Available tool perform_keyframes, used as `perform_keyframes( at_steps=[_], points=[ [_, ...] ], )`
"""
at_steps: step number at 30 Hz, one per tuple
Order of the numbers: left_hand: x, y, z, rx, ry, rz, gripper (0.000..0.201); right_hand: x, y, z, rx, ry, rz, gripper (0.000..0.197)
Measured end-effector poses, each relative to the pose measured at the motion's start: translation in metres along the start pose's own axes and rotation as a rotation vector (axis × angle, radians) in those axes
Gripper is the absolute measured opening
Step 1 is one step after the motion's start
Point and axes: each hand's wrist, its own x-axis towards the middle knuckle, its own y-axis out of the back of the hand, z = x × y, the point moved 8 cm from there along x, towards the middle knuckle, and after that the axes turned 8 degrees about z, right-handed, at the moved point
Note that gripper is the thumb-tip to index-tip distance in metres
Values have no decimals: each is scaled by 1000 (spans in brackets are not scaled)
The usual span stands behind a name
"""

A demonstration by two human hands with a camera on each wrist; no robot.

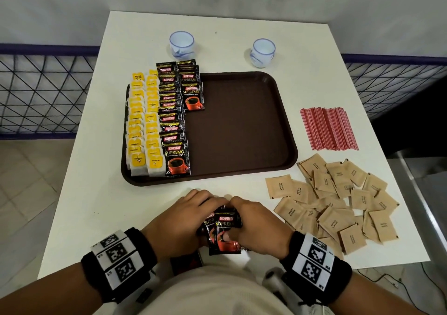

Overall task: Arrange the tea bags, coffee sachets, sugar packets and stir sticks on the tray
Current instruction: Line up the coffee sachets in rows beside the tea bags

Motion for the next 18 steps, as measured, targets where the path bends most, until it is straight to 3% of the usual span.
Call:
perform_keyframes(
  at_steps=[5, 10, 15, 18],
  points=[
    [2, -1, 0, -67, 32, 21, 86, 4, -1, -2, 54, -29, 23, 50],
    [1, 2, -3, -67, 84, 14, 85, 5, 1, -6, 83, -8, 46, 34],
    [-1, 11, -11, -17, 141, -41, 97, 6, 20, 11, 323, -86, 89, 25],
    [-1, 28, -8, -42, 149, -1, 100, 5, 36, 19, 446, -103, 125, 22]
  ],
)
